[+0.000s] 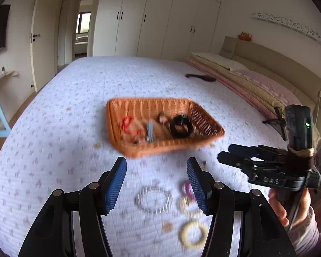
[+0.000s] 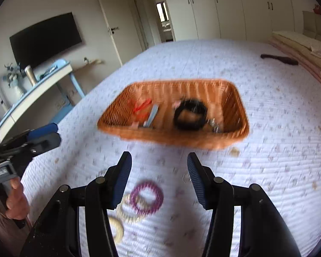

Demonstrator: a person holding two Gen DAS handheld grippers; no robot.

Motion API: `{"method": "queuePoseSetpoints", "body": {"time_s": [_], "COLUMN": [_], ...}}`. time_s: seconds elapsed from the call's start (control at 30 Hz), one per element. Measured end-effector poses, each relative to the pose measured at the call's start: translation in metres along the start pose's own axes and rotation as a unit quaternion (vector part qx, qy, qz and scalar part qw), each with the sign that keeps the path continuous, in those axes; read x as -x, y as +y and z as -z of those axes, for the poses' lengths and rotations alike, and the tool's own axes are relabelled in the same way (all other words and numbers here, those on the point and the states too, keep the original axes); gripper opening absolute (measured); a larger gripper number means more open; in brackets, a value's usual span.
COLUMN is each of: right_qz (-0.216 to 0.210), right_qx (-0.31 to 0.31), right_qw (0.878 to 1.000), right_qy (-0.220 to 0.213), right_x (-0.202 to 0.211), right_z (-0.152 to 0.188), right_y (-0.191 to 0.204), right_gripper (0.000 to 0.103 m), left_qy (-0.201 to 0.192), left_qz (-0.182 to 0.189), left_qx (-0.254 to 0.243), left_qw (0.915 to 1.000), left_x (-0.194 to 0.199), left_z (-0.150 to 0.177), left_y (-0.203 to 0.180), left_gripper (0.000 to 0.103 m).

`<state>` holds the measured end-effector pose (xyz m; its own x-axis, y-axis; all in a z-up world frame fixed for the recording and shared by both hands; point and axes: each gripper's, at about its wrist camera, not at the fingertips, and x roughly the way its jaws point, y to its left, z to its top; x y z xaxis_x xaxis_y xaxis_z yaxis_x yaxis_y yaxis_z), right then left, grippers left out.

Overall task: Organize jewelry
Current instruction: 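Lift both open tools away from the basket over the remaining jewelry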

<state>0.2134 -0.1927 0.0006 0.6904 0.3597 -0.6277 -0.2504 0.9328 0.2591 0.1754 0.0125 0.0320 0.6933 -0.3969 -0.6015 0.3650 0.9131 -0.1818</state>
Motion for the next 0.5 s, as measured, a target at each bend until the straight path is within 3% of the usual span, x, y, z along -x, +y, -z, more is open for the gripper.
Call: {"method": "queuePoseSetpoints", "body": {"time_s": [0.27, 0.4, 0.5], "right_qz": [-0.013, -0.018, 0.001], "right_qx": [-0.002, -0.005, 0.001], "right_qw": [0.999, 0.999, 1.0], "right_qy": [0.031, 0.028, 0.021], "right_x": [-0.015, -0.019, -0.023], "right_z": [0.045, 0.058, 0.063], "right_y": [0.005, 0.006, 0.009], "right_gripper": [0.055, 0.055, 0.053], "left_qy": [0.037, 0.048, 0.053], "left_qz": [0.009, 0.019, 0.021], "left_qx": [0.009, 0.012, 0.016], "left_qw": [0.9992, 0.9986, 0.9982], "left_x": [0.004, -0.003, -0.012], "left_z": [0.056, 0.076, 0.089], "left_y": [-0.007, -0.014, -0.021], "left_gripper": [0.06, 0.06, 0.059]}}
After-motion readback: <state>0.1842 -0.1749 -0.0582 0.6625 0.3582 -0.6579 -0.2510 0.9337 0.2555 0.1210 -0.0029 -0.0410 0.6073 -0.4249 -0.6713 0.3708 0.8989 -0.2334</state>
